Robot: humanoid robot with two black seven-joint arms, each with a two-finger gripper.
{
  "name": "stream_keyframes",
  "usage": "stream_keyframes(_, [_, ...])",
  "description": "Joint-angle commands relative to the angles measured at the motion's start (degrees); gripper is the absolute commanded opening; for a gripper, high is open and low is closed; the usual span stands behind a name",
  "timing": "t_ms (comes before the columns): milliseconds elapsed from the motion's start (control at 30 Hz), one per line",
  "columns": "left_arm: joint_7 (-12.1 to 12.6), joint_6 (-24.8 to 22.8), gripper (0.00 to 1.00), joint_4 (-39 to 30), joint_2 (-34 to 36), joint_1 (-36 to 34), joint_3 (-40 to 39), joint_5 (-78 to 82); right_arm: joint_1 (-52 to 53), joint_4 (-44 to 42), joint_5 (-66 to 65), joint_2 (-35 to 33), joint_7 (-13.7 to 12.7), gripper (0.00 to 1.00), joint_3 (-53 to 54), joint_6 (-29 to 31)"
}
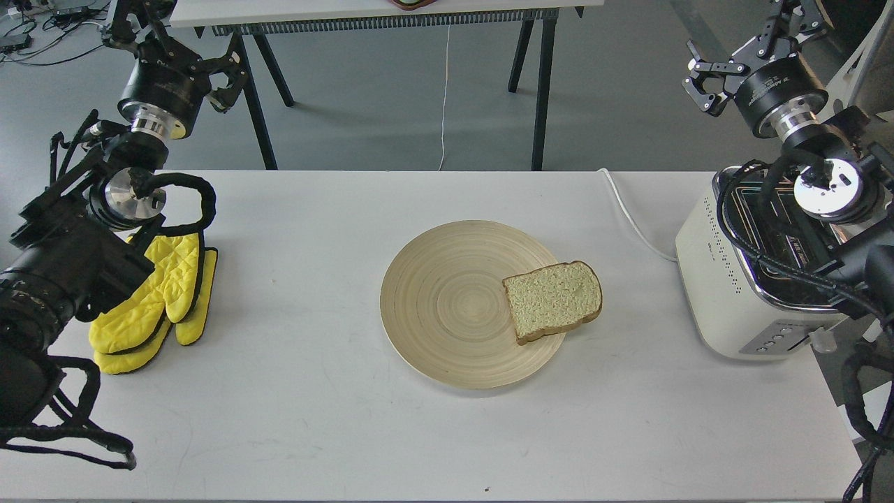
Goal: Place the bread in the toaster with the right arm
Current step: 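Raise the right gripper up from beside the toaster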
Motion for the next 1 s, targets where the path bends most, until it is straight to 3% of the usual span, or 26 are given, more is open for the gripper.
stream_keyframes(0, [-0.08, 0.00, 1.00, 0.04, 0.00, 0.01, 0.00, 0.00, -0.27, 0.22, 0.00, -0.53, -0.02, 1.00, -0.08, 0.14])
stream_keyframes(267, [-0.08, 0.00, 1.00, 0.05, 0.09, 0.01, 0.00, -0.09, -0.35, 1.45, -0.09, -1.23, -0.02, 0.99, -1.48, 0.05])
stream_keyframes(400, [-0.08, 0.00, 1.00, 0.05, 0.00, 0.01, -0.09, -0.09, -1.14, 7.50, -0.88, -6.49, 0.07, 0.99, -3.93, -0.56])
stream_keyframes(667, [-0.08, 0.00, 1.00, 0.05, 0.00, 0.01, -0.09, -0.09, -3.52, 18.14, -1.67, -14.85, 0.33, 0.99, -12.81, -6.18])
stream_keyframes(967, [-0.08, 0.00, 1.00, 0.13, 0.00, 0.01, 0.00, 0.00, -6.33, 26.49, -13.79, -15.38, 1.03, 0.99, -14.40, -13.30])
